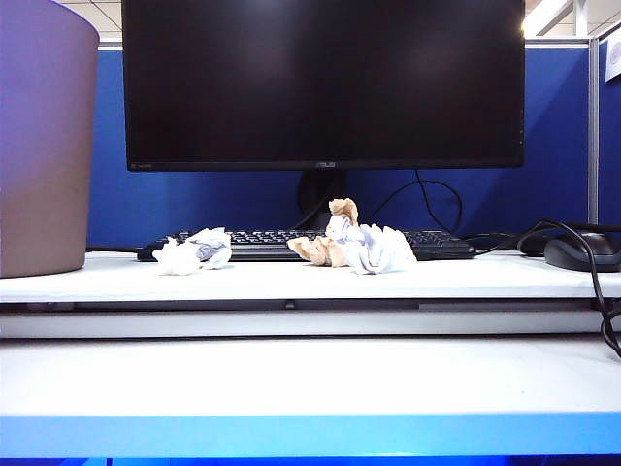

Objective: Pick up all paper balls from the table and place them in the pink trash can.

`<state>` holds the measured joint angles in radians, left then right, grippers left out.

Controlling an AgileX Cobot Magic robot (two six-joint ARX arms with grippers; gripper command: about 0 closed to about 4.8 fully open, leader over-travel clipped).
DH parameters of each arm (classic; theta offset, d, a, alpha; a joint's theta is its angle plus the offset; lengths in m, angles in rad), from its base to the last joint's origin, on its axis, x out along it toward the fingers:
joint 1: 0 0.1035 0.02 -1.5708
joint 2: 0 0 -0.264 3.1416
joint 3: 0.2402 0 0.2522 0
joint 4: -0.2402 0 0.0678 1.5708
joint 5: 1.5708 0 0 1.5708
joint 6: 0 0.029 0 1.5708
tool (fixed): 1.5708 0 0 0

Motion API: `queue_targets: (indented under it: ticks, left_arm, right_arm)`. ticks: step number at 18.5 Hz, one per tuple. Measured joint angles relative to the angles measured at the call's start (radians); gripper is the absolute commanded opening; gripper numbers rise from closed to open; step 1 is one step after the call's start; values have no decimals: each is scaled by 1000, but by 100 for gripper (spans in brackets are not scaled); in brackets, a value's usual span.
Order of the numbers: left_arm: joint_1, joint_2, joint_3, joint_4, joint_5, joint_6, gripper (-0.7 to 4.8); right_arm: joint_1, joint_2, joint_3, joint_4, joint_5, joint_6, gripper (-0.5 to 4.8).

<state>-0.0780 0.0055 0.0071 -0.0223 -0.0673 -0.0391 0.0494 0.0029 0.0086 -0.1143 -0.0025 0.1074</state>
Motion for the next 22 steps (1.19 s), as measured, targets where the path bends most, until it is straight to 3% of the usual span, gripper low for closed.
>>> queue_targets:
  ticks: [6, 7, 9, 11, 14, 16, 18, 22]
  left_arm:
    - [0, 0, 0, 0, 31, -28, -6]
    - [0, 0, 0, 2, 54, -30, -6]
    - [0, 0, 1, 30, 200, -67, -6]
    - [0, 0, 8, 174, 414, -182, -6]
    - [0, 0, 25, 478, 563, -417, -6]
    - [0, 3, 116, 513, 589, -516, -6]
    - [0, 50, 280, 501, 601, -564, -6]
    - [0, 270, 611, 463, 697, -505, -6]
  right_arm:
    - [0, 0, 0, 0, 0, 0, -5]
    - [0, 0, 0, 0, 0, 0, -5]
    - [0, 0, 0, 0, 0, 0, -5]
    - [0, 0, 0, 0, 0, 0, -5]
    - [0, 0, 0, 0, 0, 0, -5]
    - [0, 0, 0, 0, 0, 3, -5]
    - [0, 0, 0, 0, -1, 4, -5]
    - [0, 0, 0, 0, -1, 5, -5]
